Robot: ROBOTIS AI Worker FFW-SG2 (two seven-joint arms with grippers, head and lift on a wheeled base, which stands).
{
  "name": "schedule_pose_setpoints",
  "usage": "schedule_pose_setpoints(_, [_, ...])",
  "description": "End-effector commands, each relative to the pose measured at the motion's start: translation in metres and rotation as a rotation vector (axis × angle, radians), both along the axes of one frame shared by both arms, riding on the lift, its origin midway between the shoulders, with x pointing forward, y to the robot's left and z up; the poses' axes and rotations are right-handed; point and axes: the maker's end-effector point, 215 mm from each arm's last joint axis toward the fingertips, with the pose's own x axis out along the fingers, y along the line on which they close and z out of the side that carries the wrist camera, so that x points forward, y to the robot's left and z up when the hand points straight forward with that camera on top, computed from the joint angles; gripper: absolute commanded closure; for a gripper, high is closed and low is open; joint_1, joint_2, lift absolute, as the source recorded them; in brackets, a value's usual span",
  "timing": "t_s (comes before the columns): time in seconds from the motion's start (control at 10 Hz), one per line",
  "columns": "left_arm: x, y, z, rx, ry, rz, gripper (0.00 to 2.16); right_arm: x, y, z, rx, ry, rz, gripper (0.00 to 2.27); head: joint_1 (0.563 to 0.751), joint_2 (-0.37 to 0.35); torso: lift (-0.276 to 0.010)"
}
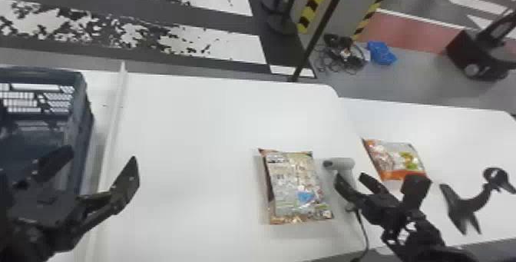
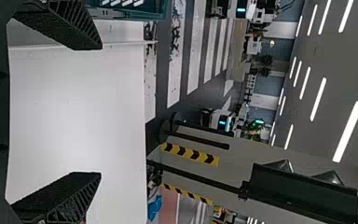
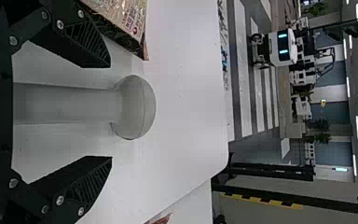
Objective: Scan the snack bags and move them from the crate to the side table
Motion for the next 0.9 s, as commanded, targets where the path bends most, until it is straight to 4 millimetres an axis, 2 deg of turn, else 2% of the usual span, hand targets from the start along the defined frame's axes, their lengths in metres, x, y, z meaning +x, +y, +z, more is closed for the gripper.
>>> schedule_pose_setpoints(0.0, [0.001, -0.001, 0.001, -0.002, -0.001, -0.002, 0.02, 0.001, 0.000, -0.007, -0.007, 0.013, 0.015, 0.48, 0.695, -0.350, -0.087])
schedule_pose_setpoints(0.1, [0.002, -0.003, 0.001, -0.006, 0.000, -0.007, 0.02, 0.001, 0.000, -0.015, -0.011, 0.039, 0.023, 1.31, 0.695, -0.350, -0.087])
schedule_pose_setpoints(0.2, [0.001, -0.005, 0.003, -0.022, 0.002, -0.013, 0.02, -0.001, 0.002, -0.027, -0.004, 0.089, 0.046, 1.93, 0.695, -0.350, -0.087])
schedule_pose_setpoints(0.3, [0.001, -0.006, 0.006, -0.028, -0.002, -0.016, 0.02, -0.001, 0.007, -0.030, 0.008, 0.095, 0.059, 2.19, 0.695, -0.350, -0.087])
schedule_pose_setpoints(0.6, [0.002, -0.005, 0.006, -0.026, 0.000, -0.014, 0.02, 0.002, 0.013, -0.016, -0.009, 0.036, 0.056, 2.24, 0.695, -0.350, -0.087])
schedule_pose_setpoints(0.8, [0.000, -0.006, 0.004, -0.025, 0.008, -0.014, 0.02, -0.006, 0.009, 0.010, -0.044, -0.020, 0.004, 2.24, 0.695, -0.350, -0.087])
